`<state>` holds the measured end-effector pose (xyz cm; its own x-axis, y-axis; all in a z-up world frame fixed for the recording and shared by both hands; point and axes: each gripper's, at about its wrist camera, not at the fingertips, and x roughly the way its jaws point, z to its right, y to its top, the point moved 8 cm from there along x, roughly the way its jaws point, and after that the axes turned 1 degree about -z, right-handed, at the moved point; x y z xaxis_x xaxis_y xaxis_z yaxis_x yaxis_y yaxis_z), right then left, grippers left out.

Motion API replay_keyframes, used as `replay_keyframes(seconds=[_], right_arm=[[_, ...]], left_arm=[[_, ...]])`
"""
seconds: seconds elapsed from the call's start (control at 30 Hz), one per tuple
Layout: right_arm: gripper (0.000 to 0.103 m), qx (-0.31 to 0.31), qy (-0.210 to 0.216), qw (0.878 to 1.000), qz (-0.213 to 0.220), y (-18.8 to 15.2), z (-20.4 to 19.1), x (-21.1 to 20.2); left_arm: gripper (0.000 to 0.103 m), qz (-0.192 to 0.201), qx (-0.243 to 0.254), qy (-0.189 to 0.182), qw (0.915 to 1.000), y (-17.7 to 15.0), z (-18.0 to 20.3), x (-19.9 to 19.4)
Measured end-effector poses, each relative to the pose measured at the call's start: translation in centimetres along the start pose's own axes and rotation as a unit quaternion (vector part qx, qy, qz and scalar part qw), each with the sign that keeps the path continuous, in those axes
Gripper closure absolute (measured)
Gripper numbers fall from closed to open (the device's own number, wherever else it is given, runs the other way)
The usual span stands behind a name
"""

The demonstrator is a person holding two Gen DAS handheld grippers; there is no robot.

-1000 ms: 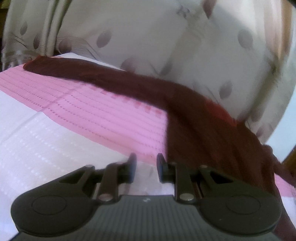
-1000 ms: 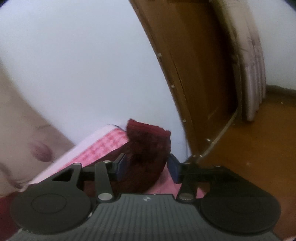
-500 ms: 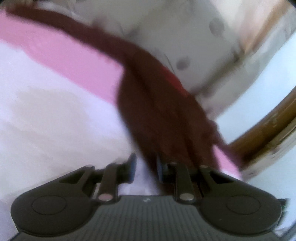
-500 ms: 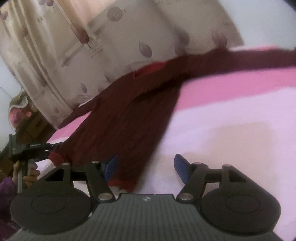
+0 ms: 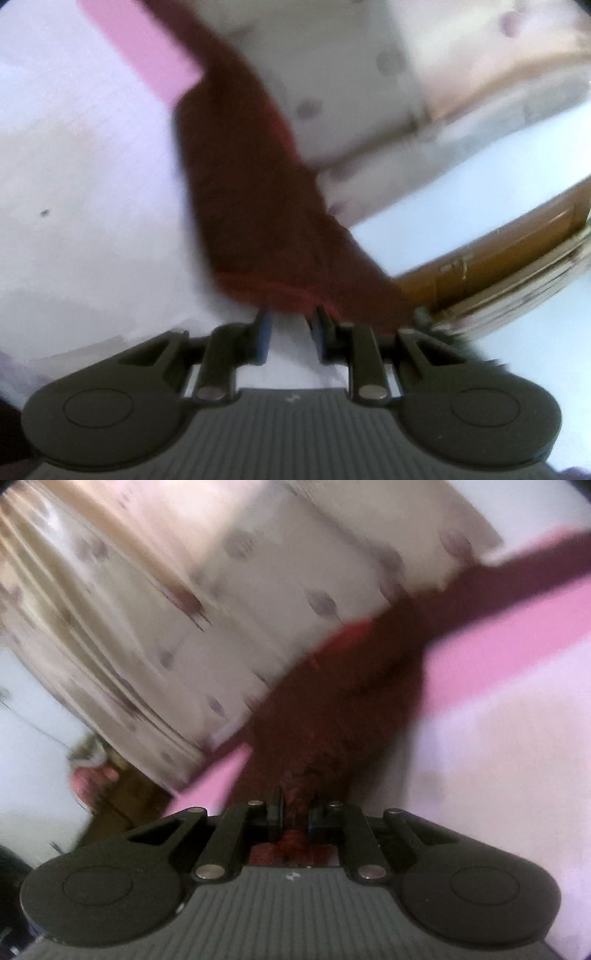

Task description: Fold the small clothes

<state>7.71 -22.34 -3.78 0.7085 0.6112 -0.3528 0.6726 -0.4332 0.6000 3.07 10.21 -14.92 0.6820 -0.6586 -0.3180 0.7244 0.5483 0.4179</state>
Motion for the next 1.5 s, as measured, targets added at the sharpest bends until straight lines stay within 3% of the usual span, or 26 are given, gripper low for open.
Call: replay_keyframes(seconds=[0.03, 0.1, 0.3, 0.53, 0.6, 0.7, 0.87, 0.93, 0.97, 1.03, 1.1, 1.17, 1.27, 1.37, 1.47, 1.5], right_arm=[[0.086, 0.003, 0.009, 1.000, 0.008, 1.1, -0.7, -0.3], [0.086, 0.015, 0.028, 0.999, 0.018, 2.9, -1.8, -0.7], [0.086, 0.046, 0.060, 0.997, 0.034, 6.9, -3.6, -1.5], [0.087, 0.070, 0.075, 0.992, 0.067, 8.9, -4.1, -2.4], [0.087, 0.058, 0.059, 0.994, 0.074, 9.0, -3.7, -2.9], [0.087, 0.045, 0.029, 0.996, 0.068, 8.1, -2.4, -3.4], [0.083, 0.003, -0.067, 0.996, 0.054, 4.9, 0.6, -4.7], [0.082, -0.072, -0.133, 0.987, 0.059, 3.2, 1.0, -5.7], [0.082, -0.110, -0.145, 0.982, 0.058, 2.3, 0.5, -6.0], [0.070, -0.185, -0.131, 0.974, 0.029, -0.4, -1.5, -5.6], [0.062, -0.275, -0.120, 0.954, -0.014, -3.7, -4.0, -3.9], [0.057, -0.365, -0.104, 0.924, -0.049, -7.0, -6.3, -1.4], [0.045, -0.471, -0.079, 0.875, -0.083, -11.2, -8.7, 3.0], [0.044, -0.577, -0.082, 0.808, -0.087, -14.1, -10.0, 7.4], [0.047, -0.645, -0.075, 0.753, -0.107, -16.2, -10.4, 11.1], [0.058, -0.660, -0.083, 0.738, -0.115, -16.7, -10.3, 12.1]], left_arm=[[0.043, 0.025, 0.007, 0.012, 0.9996, -0.2, 0.3, 0.6], [0.020, 0.074, 0.008, 0.037, 0.9965, -0.4, 0.6, 1.5], [0.020, 0.133, 0.044, 0.072, 0.9875, -1.4, 2.2, 5.4], [0.020, 0.182, -0.011, 0.090, 0.9790, 1.5, 0.8, 6.5], [0.020, 0.203, -0.019, 0.085, 0.9752, 2.8, 0.8, 5.9], [0.020, 0.253, 0.013, 0.108, 0.9614, 4.7, 1.7, 4.3], [0.020, 0.265, 0.081, 0.116, 0.9539, 6.4, 3.6, 1.9], [0.020, 0.265, 0.103, 0.115, 0.9517, 6.3, 4.1, 0.5], [0.020, 0.264, 0.119, 0.123, 0.9491, 6.0, 4.3, -0.2], [0.020, 0.253, 0.141, 0.136, 0.9474, 5.3, 4.1, -1.1], [0.020, 0.227, 0.132, 0.132, 0.9559, 4.1, 3.3, -1.9], [0.020, 0.201, 0.112, 0.120, 0.9658, 2.8, 2.2, -2.8], [0.020, 0.205, 0.087, 0.123, 0.9671, 1.5, 0.9, -4.6], [0.020, 0.202, 0.075, 0.125, 0.9685, 0.9, 0.1, -6.0], [0.020, 0.202, 0.069, 0.131, 0.9683, 0.6, -0.7, -7.2], [0.020, 0.200, 0.065, 0.133, 0.9686, 0.5, -1.0, -7.4]])
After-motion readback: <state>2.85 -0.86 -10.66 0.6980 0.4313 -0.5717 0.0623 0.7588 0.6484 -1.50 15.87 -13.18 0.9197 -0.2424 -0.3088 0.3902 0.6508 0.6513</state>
